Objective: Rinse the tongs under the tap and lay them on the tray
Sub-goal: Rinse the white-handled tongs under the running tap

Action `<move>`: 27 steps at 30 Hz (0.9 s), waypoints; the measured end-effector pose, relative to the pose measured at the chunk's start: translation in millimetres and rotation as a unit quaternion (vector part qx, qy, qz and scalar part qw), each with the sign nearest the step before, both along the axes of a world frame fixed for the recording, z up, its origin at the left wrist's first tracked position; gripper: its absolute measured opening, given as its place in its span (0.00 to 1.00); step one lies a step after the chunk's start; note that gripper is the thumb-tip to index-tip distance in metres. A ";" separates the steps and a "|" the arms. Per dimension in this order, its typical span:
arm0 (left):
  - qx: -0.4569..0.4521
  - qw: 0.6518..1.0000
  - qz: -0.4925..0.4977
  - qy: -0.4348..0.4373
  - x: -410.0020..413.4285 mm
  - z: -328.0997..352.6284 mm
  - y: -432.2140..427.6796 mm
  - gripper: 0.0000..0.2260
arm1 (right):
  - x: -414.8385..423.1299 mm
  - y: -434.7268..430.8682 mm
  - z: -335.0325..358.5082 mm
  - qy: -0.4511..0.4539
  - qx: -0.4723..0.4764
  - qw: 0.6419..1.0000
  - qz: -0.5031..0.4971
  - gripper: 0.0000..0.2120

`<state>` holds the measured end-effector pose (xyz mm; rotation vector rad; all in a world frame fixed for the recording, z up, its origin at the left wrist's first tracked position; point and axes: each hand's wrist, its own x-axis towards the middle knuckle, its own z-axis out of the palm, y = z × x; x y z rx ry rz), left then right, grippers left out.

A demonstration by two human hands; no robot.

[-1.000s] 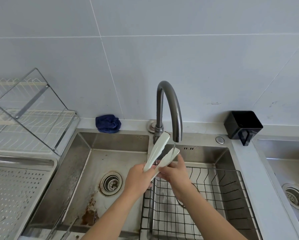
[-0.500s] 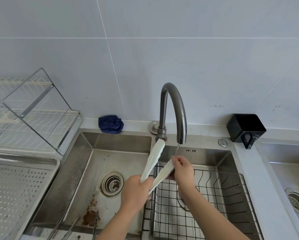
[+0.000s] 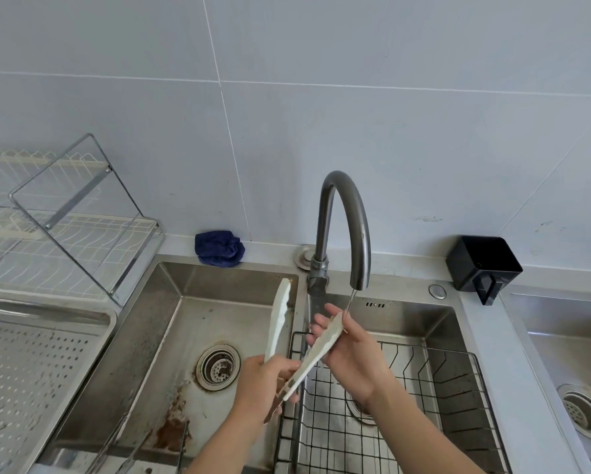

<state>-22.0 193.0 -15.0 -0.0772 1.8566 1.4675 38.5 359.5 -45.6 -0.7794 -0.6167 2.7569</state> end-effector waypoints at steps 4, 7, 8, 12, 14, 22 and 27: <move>0.029 0.998 -0.013 -0.051 4.9 -1.9 4.6 0.11 | -11.4 -2.2 5.1 -0.037 -0.001 0.998 -0.051 0.24; 0.023 0.999 -0.021 -0.036 12.4 -4.9 9.1 0.13 | -17.2 -0.1 11.1 -0.049 -0.030 0.997 -0.055 0.32; 0.023 0.999 -0.012 -0.034 11.7 -5.4 10.1 0.15 | -18.2 0.5 12.1 -0.034 -0.052 0.997 -0.053 0.32; 0.037 0.998 0.021 -0.052 0.6 -6.0 10.8 0.12 | -17.4 -15.6 9.3 0.004 -0.047 0.998 -0.032 0.18; 0.043 0.997 0.028 -0.057 -1.7 -8.7 10.7 0.12 | -16.3 -24.7 8.3 0.022 -0.034 0.999 -0.018 0.13; 0.031 0.999 0.013 -0.026 6.9 -14.8 13.5 0.12 | -27.9 -6.7 33.7 -0.048 0.079 0.990 -0.110 0.18; 0.045 0.997 0.046 -0.049 10.6 -12.2 22.4 0.11 | -18.4 -30.3 21.5 -0.060 0.062 0.996 -0.021 0.28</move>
